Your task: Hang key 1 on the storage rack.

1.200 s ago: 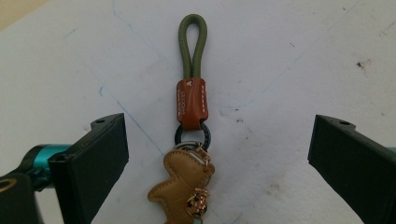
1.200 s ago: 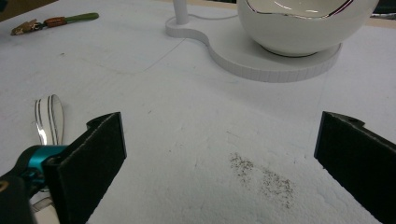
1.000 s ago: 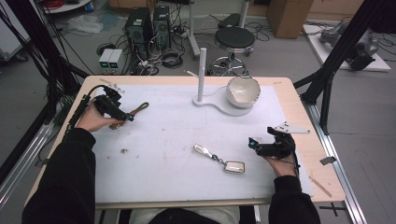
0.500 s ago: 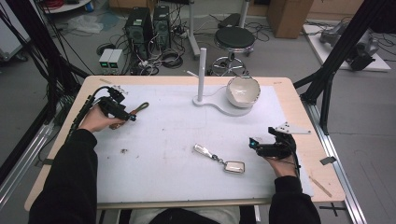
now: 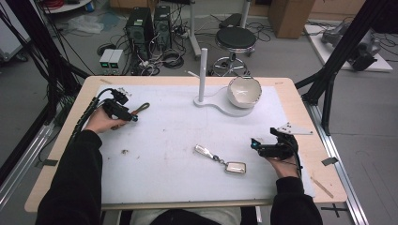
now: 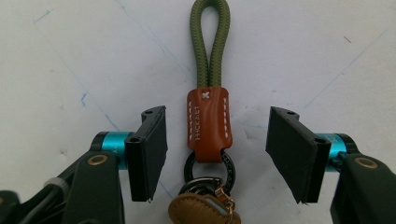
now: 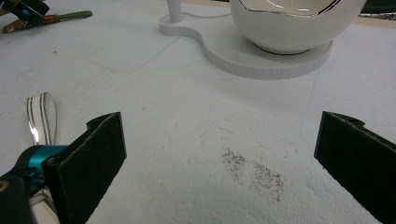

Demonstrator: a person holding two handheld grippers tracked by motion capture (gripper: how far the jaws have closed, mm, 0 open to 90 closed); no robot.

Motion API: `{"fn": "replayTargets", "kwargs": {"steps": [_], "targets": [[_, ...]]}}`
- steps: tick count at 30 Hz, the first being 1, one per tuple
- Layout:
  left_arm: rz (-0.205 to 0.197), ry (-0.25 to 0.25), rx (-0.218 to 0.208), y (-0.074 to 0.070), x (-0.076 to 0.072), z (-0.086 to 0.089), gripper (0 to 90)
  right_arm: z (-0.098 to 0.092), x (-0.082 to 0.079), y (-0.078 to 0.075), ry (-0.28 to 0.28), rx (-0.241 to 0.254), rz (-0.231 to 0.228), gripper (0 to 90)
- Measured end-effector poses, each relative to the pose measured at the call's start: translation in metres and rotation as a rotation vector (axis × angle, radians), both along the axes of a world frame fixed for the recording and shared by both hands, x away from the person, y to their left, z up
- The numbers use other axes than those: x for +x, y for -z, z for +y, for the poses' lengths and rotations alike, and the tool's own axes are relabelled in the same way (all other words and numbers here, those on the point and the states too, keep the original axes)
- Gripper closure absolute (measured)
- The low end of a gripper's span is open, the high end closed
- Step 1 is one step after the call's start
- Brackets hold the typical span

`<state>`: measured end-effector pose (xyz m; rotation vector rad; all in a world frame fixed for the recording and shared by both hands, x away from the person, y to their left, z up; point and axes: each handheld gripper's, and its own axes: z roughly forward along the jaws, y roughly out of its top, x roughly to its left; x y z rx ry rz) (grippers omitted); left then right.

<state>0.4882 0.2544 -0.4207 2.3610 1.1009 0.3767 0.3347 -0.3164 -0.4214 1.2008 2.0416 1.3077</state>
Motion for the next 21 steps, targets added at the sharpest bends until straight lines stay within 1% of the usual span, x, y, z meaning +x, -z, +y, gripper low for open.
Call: {"fn": "replayTargets", "kwargs": {"steps": [2,4,6,8,12,14,16,19,21], "targets": [[0.000,-0.001,0.012,0.0020,0.0003,-0.0014,40.6,0.0000,0.0000,0.0000,-0.003,0.004,-0.001,1.1],[0.000,-0.010,0.025,0.0039,0.0006,-0.0022,45.5,0.0000,0.0000,0.0000,-0.003,0.003,-0.002,1.1],[-0.003,-0.012,0.021,0.0037,0.0004,-0.0031,50.3,0.0002,-0.0003,-0.0001,0.004,0.007,0.004,1.1],[-0.005,-0.001,0.020,0.0040,0.0000,-0.0043,55.1,-0.0003,0.0001,-0.0001,0.002,0.004,-0.001,1.1],[0.003,0.009,0.009,0.0039,-0.0007,-0.0048,62.1,-0.0008,0.0000,-0.0004,0.005,0.004,-0.007,1.1],[0.006,0.005,-0.001,0.0042,-0.0001,-0.0044,63.4,-0.0010,0.0000,-0.0004,0.005,0.004,-0.007,1.1],[0.010,0.004,0.000,0.0038,0.0003,-0.0038,64.4,-0.0007,-0.0002,-0.0004,0.005,0.004,-0.006,1.1],[0.022,-0.003,-0.027,0.0038,0.0014,-0.0019,67.4,-0.0004,-0.0005,-0.0005,0.006,0.003,-0.003,1.1],[0.032,-0.010,-0.038,0.0032,0.0029,0.0007,69.9,-0.0007,-0.0003,-0.0005,0.005,0.003,-0.009,1.1]]}}
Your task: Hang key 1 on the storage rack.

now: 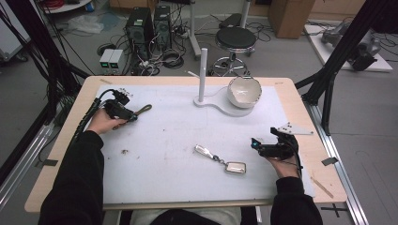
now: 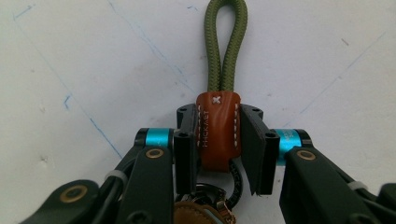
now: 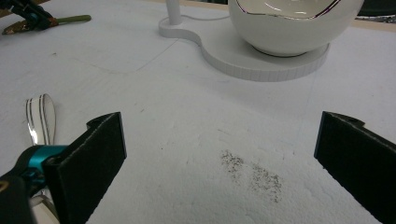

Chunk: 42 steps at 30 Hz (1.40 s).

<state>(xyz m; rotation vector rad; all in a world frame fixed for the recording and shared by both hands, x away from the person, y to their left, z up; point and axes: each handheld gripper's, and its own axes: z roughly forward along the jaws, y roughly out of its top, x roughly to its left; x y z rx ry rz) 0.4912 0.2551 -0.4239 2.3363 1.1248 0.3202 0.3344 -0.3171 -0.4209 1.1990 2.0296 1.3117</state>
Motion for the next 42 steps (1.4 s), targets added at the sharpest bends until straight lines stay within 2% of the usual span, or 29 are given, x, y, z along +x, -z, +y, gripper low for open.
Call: {"fn": "replayTargets", "kwargs": {"steps": [1,6,8,10,13,16,21,25,27,31,35,42], "targets": [[0.008,-0.009,-0.014,0.000,0.000,0.001,71.3,0.000,0.000,0.000,-0.001,0.001,0.002,1.2],[0.029,-0.011,-0.028,-0.001,0.002,0.004,73.1,0.000,0.000,0.000,0.000,0.002,-0.001,1.1],[0.029,-0.016,-0.015,-0.002,0.001,0.005,73.2,0.000,0.000,0.000,0.001,0.003,-0.001,1.2],[0.025,-0.017,-0.002,-0.003,0.000,0.006,73.2,-0.001,0.000,0.000,0.000,0.003,-0.001,1.2],[0.015,-0.023,-0.008,-0.007,-0.001,0.007,73.4,0.000,0.000,-0.001,0.004,0.007,-0.003,1.1],[-0.012,-0.032,-0.006,-0.013,-0.003,0.010,73.4,-0.001,-0.001,-0.001,0.003,0.005,-0.006,1.2],[-0.024,-0.032,-0.029,-0.022,-0.006,0.015,73.5,0.000,-0.001,-0.001,0.003,0.009,-0.002,1.2],[-0.047,-0.052,-0.040,-0.030,-0.009,0.019,73.5,-0.001,-0.001,-0.001,0.002,0.009,-0.006,1.2],[-0.062,-0.045,-0.076,-0.036,-0.011,0.019,73.5,-0.001,-0.001,-0.001,0.004,0.009,-0.008,1.2],[-0.075,-0.041,-0.096,-0.047,-0.013,0.018,73.6,-0.002,-0.001,-0.002,0.007,0.016,-0.009,1.1],[-0.097,-0.033,-0.153,-0.062,-0.013,0.017,73.5,-0.002,-0.002,-0.002,0.008,0.018,-0.012,1.1],[-0.124,-0.020,-0.164,-0.087,-0.015,0.010,73.6,-0.003,-0.002,-0.003,0.009,0.024,-0.018,1.1]]}}
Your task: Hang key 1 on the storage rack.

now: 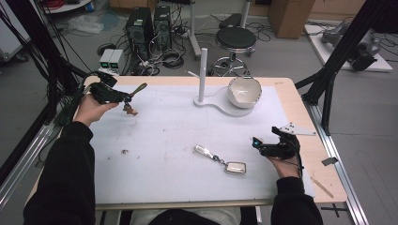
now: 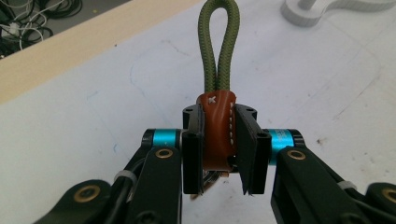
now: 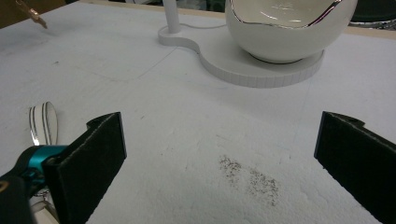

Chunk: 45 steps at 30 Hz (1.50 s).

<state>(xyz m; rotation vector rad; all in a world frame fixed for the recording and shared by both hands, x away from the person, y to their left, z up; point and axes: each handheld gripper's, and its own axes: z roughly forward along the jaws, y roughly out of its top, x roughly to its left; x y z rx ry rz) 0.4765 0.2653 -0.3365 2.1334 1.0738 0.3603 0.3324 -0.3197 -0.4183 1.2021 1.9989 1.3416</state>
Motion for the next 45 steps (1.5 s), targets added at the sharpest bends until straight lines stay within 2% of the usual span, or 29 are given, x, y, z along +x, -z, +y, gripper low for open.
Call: {"fn": "replayTargets", "kwargs": {"steps": [2,4,6,14,18,22,24,32,37,41,45], "targets": [[-0.003,0.002,-0.012,-0.007,0.001,-0.003,73.6,0.000,0.000,0.000,-0.001,0.001,-0.001,1.1],[0.009,0.011,-0.049,-0.013,0.002,-0.004,73.5,0.000,0.000,0.000,-0.001,0.001,-0.002,1.1],[0.011,0.011,-0.064,-0.017,0.003,-0.007,73.5,0.000,0.000,0.000,-0.002,-0.007,-0.004,1.1],[0.003,0.031,-0.050,-0.031,0.007,-0.026,73.5,0.000,-0.002,-0.001,-0.006,-0.011,-0.008,1.1],[-0.013,0.030,-0.082,-0.034,0.007,-0.032,73.5,-0.001,-0.002,-0.001,-0.006,-0.009,-0.008,1.1],[0.000,0.033,-0.057,-0.036,0.011,-0.039,73.5,0.000,-0.002,-0.001,-0.011,-0.008,-0.004,1.2],[-0.004,0.046,-0.069,-0.041,0.012,-0.046,73.5,0.000,-0.002,0.000,-0.013,-0.009,-0.008,1.1],[-0.002,0.094,-0.068,-0.056,0.019,-0.067,73.5,0.000,-0.002,0.000,-0.016,-0.014,-0.004,1.1],[-0.007,0.115,-0.070,-0.060,0.022,-0.078,73.5,-0.001,-0.003,0.000,-0.018,-0.017,-0.008,1.1],[0.013,0.139,-0.059,-0.056,0.028,-0.088,73.5,0.000,-0.003,0.000,-0.017,-0.028,-0.004,1.1],[0.007,0.146,-0.062,-0.051,0.033,-0.099,73.5,0.001,-0.002,0.001,-0.022,-0.043,-0.006,1.2]]}}
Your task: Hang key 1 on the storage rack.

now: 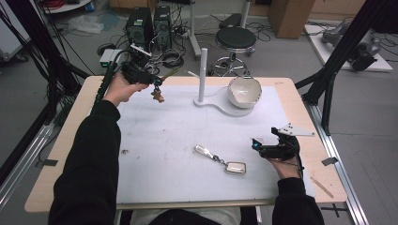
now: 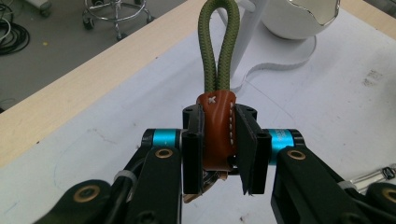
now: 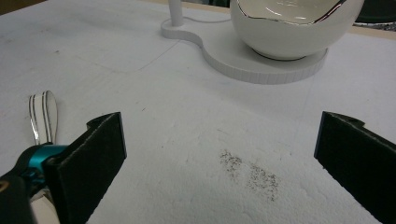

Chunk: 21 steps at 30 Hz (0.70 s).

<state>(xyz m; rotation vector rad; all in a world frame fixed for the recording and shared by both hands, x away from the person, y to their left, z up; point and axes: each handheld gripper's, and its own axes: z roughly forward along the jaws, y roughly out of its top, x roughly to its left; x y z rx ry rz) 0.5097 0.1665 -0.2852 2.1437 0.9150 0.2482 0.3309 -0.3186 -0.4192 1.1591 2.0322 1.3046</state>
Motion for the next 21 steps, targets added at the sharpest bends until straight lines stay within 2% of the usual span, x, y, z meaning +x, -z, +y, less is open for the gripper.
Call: {"fn": "replayTargets", "kwargs": {"steps": [5,9,17,21], "targets": [[0.009,0.032,0.004,0.001,0.004,-0.018,73.4,0.001,0.000,0.000,0.000,0.001,0.003,1.2],[0.000,0.030,-0.013,0.001,0.007,-0.025,73.4,0.002,0.000,0.001,-0.002,-0.011,0.006,1.2],[0.004,0.004,0.019,0.007,0.015,-0.039,73.4,0.000,-0.001,0.002,-0.003,-0.018,0.004,1.2],[0.012,0.006,0.014,0.012,0.020,-0.049,73.5,0.002,-0.001,0.002,-0.011,-0.028,0.009,1.2]]}}
